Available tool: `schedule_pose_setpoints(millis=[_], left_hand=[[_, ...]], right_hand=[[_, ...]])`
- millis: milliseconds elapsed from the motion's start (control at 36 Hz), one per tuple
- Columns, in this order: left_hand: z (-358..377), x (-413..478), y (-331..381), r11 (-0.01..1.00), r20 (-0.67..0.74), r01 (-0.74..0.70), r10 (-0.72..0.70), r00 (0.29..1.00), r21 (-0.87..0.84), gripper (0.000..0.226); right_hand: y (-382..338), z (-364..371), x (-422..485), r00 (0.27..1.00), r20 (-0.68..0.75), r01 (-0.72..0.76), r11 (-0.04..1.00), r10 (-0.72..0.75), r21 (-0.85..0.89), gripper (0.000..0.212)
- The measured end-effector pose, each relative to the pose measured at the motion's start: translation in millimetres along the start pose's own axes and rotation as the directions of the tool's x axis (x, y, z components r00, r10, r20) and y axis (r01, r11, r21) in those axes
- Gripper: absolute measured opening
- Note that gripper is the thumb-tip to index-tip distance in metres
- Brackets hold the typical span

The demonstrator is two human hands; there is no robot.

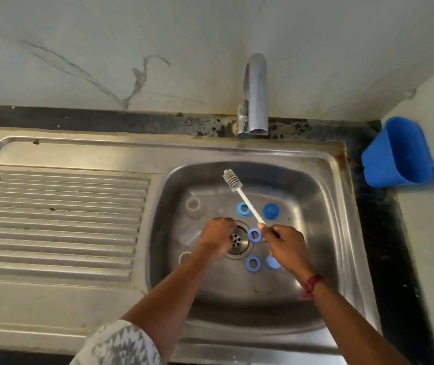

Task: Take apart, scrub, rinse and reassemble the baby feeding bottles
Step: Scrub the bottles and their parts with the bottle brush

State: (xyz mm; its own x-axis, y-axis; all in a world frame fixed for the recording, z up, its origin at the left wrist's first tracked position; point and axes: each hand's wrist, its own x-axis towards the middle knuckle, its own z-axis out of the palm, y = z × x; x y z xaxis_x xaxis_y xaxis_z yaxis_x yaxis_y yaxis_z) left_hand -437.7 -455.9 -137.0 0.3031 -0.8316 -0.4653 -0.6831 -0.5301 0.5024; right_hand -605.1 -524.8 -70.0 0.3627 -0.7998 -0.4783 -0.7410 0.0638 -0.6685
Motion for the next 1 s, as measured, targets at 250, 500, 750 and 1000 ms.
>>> schedule_pose_setpoints(millis=[250,500,750,1000], left_hand=[[49.5,8.2,28.7,0.997,0.027,-0.049,0.048,0.998,0.062,0.045],[63.3,18.5,38.2,0.997,0.005,0.050,-0.050,0.999,0.059,0.037],[60.0,17.4,45.0,0.993,-0.073,0.115,-0.115,0.991,-0.009,0.024],[7.8,-24.0,35.9,0.812,-0.173,0.278,-0.415,0.893,-0.513,0.024]], right_hand=[[15.6,-11.9,1.3,1.000,-0.009,-0.015,0.997,0.014,-0.071,0.048],[12.2,-13.9,5.7,0.999,0.017,0.029,0.995,-0.028,-0.099,0.042],[12.9,-14.2,7.6,0.997,0.062,0.051,0.986,-0.041,-0.159,0.048],[13.2,-12.6,-2.4,0.997,0.045,0.061,0.991,-0.056,-0.120,0.051]])
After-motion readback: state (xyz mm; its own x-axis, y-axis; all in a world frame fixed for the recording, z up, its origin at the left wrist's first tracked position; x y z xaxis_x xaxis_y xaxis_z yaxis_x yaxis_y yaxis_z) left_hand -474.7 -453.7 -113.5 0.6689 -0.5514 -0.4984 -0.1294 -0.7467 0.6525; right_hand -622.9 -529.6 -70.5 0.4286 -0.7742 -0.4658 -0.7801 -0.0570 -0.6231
